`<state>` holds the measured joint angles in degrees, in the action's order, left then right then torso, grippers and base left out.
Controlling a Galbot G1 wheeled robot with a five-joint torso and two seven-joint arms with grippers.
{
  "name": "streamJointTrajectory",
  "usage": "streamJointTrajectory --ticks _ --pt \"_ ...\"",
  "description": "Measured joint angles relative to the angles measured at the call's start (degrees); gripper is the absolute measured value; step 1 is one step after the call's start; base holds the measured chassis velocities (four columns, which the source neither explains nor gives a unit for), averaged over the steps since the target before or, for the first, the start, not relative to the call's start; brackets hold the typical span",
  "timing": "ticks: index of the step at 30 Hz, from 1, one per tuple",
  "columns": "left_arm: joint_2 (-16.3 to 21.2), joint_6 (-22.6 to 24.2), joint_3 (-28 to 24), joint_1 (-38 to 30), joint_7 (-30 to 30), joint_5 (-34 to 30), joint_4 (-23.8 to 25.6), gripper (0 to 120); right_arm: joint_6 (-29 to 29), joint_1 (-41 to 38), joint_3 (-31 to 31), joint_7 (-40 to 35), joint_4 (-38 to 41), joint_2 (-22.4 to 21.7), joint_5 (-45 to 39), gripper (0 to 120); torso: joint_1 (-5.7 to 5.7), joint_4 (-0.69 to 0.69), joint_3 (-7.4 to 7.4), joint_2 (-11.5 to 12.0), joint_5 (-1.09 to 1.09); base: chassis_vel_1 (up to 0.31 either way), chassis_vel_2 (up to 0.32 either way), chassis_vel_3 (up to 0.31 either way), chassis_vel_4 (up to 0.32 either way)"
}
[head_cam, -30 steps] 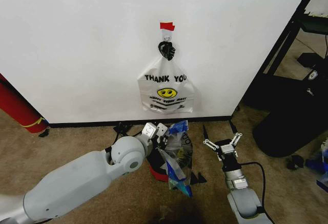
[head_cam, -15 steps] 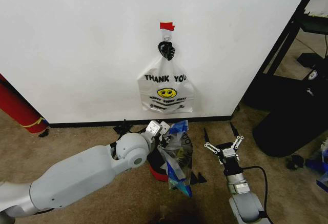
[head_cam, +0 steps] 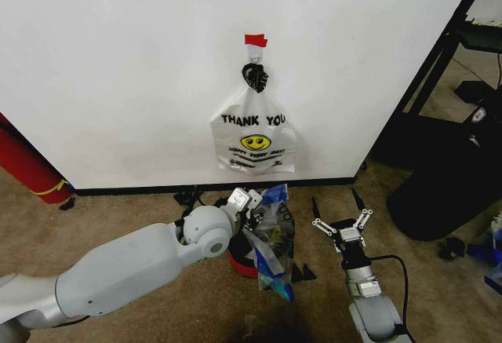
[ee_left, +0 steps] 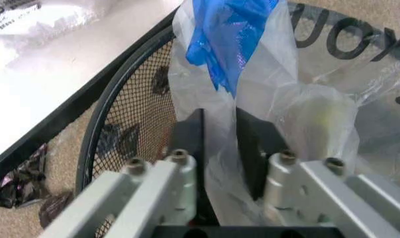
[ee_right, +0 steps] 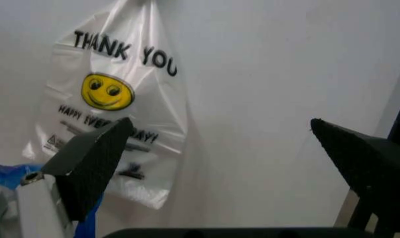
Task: Pick up the garbage bag from the wall and place it over the trash bin.
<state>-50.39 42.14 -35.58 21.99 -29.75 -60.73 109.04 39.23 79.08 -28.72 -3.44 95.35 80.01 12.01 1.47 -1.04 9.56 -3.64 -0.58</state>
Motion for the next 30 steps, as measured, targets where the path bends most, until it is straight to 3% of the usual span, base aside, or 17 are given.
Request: streamJointTrajectory --ticks 6,11,17,19,24,30 --pt "0.0 0.0 1.3 0.9 -0.6 0.2 0.5 0 -1.5 0.1 1.6 0.6 0.2 -0.9 -4.0 100 0.00 0.00 0.00 0.0 0.00 0.000 0.000 0.000 0.000" --pt "0.0 0.0 2.6 1.7 -0.7 1.1 1.0 0 -4.1 0.8 4.6 2.6 0.5 -3.2 -10.6 100 0.00 -0.01 0.00 0.0 0.00 0.000 0.000 0.000 0.000" --pt "0.3 0.0 4.7 3.4 0.0 5.3 2.5 0 -15.0 1.4 12.5 6.7 0.8 -10.1 -28.2 100 0.00 -0.01 0.00 0.0 0.00 0.000 0.000 0.000 0.000" --pt "0.2 0.0 5.2 4.1 0.6 7.3 2.7 0 -16.6 1.3 13.3 7.0 1.0 -10.8 -29.8 100 0.00 -0.01 0.00 0.0 0.00 0.000 0.000 0.000 0.000" --pt "0.5 0.0 6.9 8.6 5.1 19.2 3.1 0 -25.2 -0.9 15.9 7.0 3.0 -12.9 -37.4 100 0.00 0.00 0.00 0.0 0.00 0.000 0.000 0.000 0.000" --pt "0.5 0.0 6.6 8.5 6.1 21.4 3.4 0 -33.4 -4.6 18.5 5.0 5.0 -14.7 -44.3 100 0.00 0.00 0.00 0.0 0.00 0.000 0.000 0.000 0.000"
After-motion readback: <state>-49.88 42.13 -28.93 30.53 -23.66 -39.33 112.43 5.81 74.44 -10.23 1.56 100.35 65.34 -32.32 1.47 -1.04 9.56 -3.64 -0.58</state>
